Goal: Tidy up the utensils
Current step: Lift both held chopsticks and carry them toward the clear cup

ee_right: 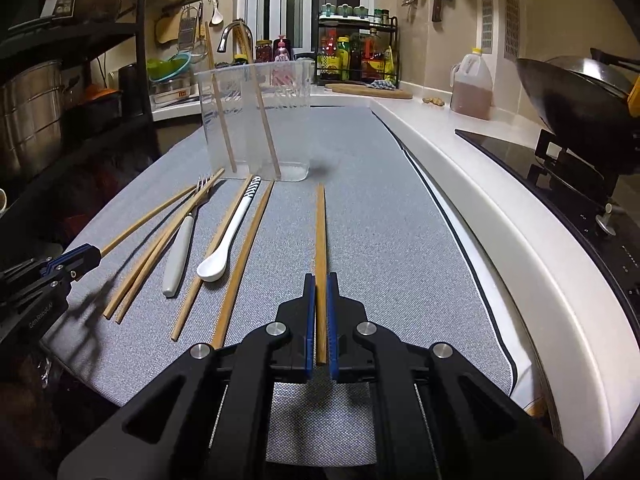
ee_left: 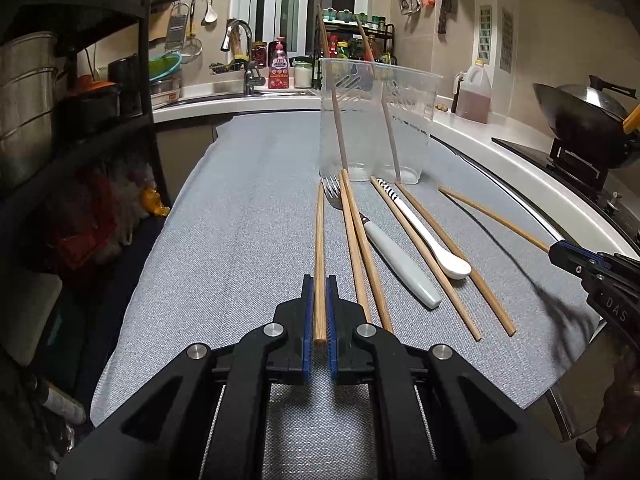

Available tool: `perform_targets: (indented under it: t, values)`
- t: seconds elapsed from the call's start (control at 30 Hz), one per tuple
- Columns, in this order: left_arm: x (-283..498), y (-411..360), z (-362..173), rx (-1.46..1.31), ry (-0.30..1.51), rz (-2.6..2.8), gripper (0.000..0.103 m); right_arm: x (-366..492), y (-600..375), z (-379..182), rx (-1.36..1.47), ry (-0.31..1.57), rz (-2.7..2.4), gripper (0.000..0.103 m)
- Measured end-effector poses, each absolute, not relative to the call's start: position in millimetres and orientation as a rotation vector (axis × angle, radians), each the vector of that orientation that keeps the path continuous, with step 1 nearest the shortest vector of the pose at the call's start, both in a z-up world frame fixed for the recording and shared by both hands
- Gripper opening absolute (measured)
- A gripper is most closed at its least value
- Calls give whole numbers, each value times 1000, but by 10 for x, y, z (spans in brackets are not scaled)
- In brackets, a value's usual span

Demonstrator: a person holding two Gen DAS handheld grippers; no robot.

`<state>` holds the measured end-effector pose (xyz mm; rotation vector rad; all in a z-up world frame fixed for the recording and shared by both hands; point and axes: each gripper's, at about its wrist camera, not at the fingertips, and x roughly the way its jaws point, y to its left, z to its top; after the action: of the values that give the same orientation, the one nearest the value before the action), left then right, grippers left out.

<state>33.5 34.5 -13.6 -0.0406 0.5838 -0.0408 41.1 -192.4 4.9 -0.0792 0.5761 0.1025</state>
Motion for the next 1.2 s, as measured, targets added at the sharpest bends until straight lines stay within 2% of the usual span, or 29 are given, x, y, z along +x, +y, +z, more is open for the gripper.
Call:
perform_targets:
  t: [0.73,1.2]
  values:
    - [178,372,169,-49,483,-35,6,281,-1980,568,-56,485,112,6]
    - [168,444,673,-55,392,-55,6,316,-2119,970,-24,417,113,6]
